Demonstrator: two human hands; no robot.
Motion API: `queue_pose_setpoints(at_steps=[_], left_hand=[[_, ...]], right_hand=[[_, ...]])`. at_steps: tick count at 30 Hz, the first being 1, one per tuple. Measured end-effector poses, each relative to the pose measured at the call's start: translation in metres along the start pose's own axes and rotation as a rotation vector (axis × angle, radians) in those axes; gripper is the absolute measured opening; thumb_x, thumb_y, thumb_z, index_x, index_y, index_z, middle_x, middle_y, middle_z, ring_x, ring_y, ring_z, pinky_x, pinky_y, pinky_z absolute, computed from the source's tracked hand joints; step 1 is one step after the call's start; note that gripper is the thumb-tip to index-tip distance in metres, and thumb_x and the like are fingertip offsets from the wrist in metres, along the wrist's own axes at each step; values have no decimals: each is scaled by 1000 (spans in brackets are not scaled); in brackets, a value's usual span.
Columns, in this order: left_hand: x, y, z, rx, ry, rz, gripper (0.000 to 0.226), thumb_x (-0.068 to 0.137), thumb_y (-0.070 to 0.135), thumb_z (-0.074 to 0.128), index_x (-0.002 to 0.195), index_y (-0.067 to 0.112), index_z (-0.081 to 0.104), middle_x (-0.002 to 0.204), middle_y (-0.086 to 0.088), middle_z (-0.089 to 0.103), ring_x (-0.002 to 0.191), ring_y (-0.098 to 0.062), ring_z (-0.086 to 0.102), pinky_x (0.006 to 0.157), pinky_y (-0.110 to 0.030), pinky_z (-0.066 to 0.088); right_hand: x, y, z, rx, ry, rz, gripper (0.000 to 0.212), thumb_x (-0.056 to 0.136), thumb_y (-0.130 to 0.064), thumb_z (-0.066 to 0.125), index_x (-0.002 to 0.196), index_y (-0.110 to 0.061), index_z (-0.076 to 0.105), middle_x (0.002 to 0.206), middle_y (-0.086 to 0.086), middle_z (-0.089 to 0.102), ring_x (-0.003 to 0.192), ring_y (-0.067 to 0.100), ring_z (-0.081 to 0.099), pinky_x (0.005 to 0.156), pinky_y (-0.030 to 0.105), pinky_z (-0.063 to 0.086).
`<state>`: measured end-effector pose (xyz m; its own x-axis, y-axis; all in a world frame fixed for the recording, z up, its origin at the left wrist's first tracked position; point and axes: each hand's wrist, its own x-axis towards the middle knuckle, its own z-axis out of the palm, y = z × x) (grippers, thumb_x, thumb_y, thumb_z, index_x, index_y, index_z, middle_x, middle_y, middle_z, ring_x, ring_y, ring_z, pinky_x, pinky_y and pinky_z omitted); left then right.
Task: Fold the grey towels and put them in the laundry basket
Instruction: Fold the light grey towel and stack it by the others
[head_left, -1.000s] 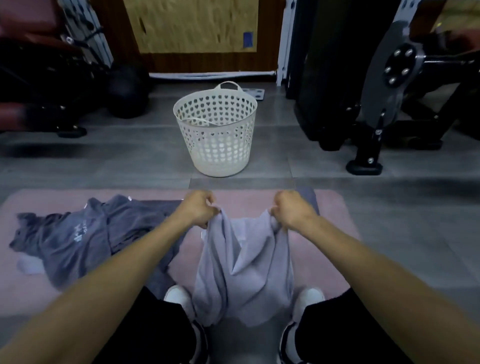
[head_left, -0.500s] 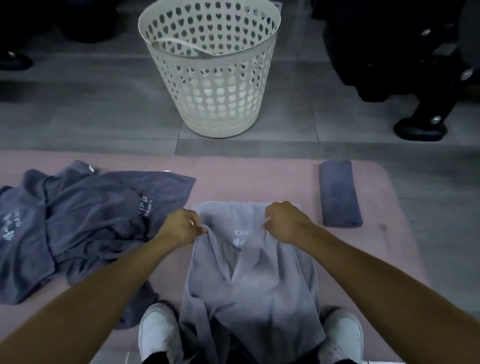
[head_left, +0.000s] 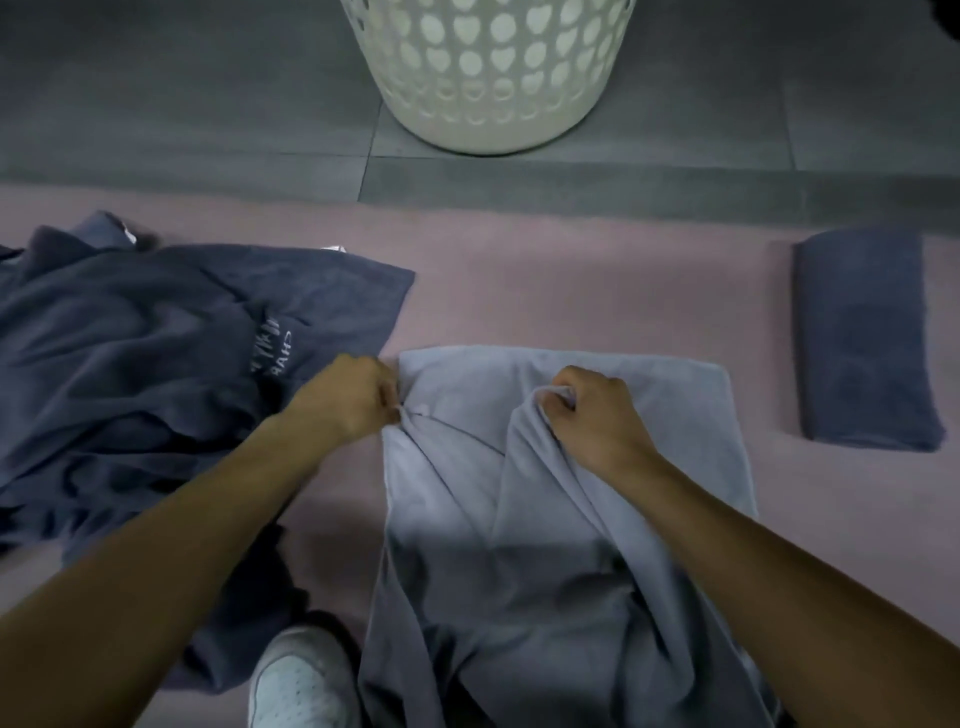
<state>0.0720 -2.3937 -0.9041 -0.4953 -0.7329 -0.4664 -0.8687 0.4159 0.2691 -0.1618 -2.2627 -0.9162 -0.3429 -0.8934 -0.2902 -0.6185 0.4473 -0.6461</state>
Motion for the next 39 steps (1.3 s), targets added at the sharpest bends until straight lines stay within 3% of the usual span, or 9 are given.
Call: queue_pose_setpoints(at_steps=[2,5,8,11,15,19,26,34,39], left_hand=[[3,2,-5,35,22,31,7,79,16,74,82,9,76,91,-8,73,87,-25,66,78,-29,51],[11,8,-6,-215,256,23,4,77,8,76,76,6,73,76,-7,72,70,-18,65,60,-10,43],[22,6,5,-451,355,-135,7,78,7,77,73,5,72,72,-8,72,54,-2,58,55,-4,41],[30,6,23,-582,394,-331,8,78,14,79,74,10,73,75,-8,72,60,-6,60,64,-12,47],[34,8,33,-597,446,-438,10,78,21,78,80,14,71,76,1,66,65,-4,57,56,0,35],[34,6,30,-578,395,-366,14,82,17,74,92,17,65,86,0,64,81,-15,63,75,-19,47],[32,4,27,-375,357,-139,14,84,11,66,75,20,60,92,-7,61,72,-14,57,70,-22,44],[20,17,29,-456,421,-148,11,85,24,71,82,17,63,74,9,64,69,-1,58,58,-4,38],[22,6,20,-455,370,-105,7,83,18,74,89,14,77,77,1,73,74,-12,68,75,-29,56]], right_hand=[[-2,0,3,6,-3,-13,22,91,-14,53,78,3,58,74,13,63,70,26,59,67,40,48],[-2,3,2,26,3,-18,20,90,-13,54,77,2,58,72,12,62,67,26,58,66,38,46],[-1,7,-1,38,27,-17,20,90,-12,53,71,-7,55,64,0,56,59,15,52,55,21,43],[1,9,0,38,30,-19,21,92,-13,52,71,-11,53,64,-7,53,56,5,47,54,13,37],[2,11,6,44,28,-20,23,93,-14,51,70,-11,51,62,-4,52,53,7,45,51,15,38],[2,11,4,85,29,6,14,94,-13,48,85,-13,59,73,-6,59,61,5,54,52,9,42],[-3,20,0,87,52,-33,17,97,-12,51,92,-7,67,78,2,67,68,11,61,64,6,45],[-4,26,-4,117,72,-10,18,98,-17,53,97,-9,69,70,-15,58,67,-3,56,63,0,39],[-3,26,-4,103,66,-20,17,97,-18,54,89,-10,67,70,-6,63,65,4,58,61,4,41]])
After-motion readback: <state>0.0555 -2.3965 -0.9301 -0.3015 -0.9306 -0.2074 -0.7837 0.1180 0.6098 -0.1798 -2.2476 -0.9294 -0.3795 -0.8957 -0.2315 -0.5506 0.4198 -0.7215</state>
